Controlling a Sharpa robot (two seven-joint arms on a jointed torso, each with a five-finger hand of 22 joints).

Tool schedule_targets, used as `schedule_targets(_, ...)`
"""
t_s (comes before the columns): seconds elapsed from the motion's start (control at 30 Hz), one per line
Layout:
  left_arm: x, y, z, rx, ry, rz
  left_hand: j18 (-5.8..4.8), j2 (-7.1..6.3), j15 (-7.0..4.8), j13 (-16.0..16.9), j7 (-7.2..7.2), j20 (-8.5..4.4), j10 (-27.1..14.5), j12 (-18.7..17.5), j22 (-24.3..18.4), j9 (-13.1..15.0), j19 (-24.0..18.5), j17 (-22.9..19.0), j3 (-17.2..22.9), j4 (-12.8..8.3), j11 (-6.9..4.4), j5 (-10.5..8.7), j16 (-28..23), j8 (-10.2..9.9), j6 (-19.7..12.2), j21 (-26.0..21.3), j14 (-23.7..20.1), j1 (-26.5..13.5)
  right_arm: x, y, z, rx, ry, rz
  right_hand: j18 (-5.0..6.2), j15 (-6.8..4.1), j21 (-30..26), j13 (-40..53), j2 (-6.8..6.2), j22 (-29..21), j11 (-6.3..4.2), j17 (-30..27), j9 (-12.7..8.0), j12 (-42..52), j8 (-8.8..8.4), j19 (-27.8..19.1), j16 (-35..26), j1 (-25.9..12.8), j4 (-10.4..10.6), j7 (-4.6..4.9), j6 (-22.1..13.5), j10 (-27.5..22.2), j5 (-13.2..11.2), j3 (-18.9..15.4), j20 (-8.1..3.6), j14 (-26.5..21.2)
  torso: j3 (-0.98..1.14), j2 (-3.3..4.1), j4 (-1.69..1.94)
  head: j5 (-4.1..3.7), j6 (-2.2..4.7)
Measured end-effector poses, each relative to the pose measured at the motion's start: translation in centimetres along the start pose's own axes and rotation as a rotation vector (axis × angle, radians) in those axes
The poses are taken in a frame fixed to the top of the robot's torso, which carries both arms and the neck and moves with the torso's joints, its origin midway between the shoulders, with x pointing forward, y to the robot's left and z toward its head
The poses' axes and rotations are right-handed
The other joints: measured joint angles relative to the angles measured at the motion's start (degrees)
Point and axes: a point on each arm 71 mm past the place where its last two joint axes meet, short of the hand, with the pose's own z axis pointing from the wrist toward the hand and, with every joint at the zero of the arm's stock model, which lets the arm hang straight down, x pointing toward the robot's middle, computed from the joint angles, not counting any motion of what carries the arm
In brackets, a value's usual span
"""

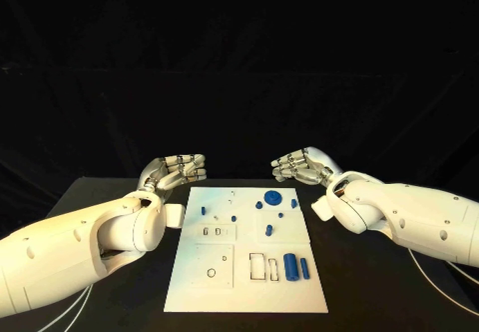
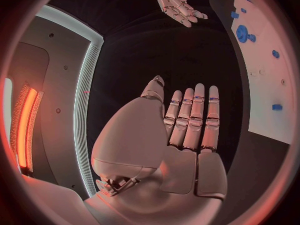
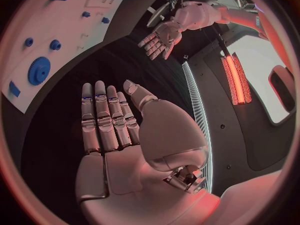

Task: Assemble the parts on the task board

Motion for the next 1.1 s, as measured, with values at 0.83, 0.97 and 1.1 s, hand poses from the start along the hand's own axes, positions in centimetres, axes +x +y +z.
schedule_targets(0.83, 2.4, -3.0, -2.7, 0.038, 0.151, -0.016, -0.01, -0.39, -0.27, -0.13, 0.01, -0.29, 0.86, -0.56, 0.38, -0.01, 1.5, 0.48, -0.24, -0.38, -0.06, 0.0, 0.0, -0.37, 0.38, 1.08, 0.83, 0.63, 1.9, 2.8, 2.1, -0.095, 0.18, -0.811, 0.0, -6.83, 28.7, 1.26, -5.92, 18.58, -4.43, 18.95, 0.64, -1.26, -0.88, 13.18, 19.31, -2.77, -2.26, -4.11, 7.1, 4.47, 2.62, 1.15, -7.81, 21.27, -0.81, 6.87, 0.97, -0.97, 1.83)
schedule_targets(0.97, 2.4, -3.3, -2.8, 0.041, 0.156, -0.016, -0.01, -0.39, -0.27, -0.13, 0.01, -0.29, 0.86, -0.9, 0.4, -0.09, 1.5, 0.53, -0.24, -0.38, -0.05, 0.0, -0.31, -0.37, 0.38, 1.29, 0.83, 0.63, 2.2, 2.9, 2.3, -0.095, 0.194, -0.859, 0.0, -6.83, 34.01, 1.53, -6.22, 25.63, -4.22, 21.75, 0.62, -1.13, -1.11, 16.65, 23.22, -3.08, -1.69, -4.37, 6.45, 2.89, 2.52, 1.07, -7.76, 21.27, -0.83, 7.39, 1.04, -1.06, 1.98)
schedule_targets(1.1, 2.5, -3.6, -2.9, 0.045, 0.163, -0.017, -0.01, -0.39, -0.27, -0.18, 0.01, -0.29, 0.86, -0.91, 0.4, -0.09, 1.5, 0.53, -0.24, -0.38, -0.05, 0.0, -0.34, -0.62, 0.38, 1.29, 0.83, 0.63, 2.5, 2.9, 2.5, -0.091, 0.204, -0.902, -1.37, -6.83, 40.85, 2.17, -6.22, 35.04, -4.33, 28.2, 0.67, -0.22, -1.1, 20.68, 30.97, -3.08, -1.21, -4.44, 6.37, 2.19, 2.52, 1.21, -7.77, 21.26, -0.84, 7.83, 1.14, -1.18, 2.04)
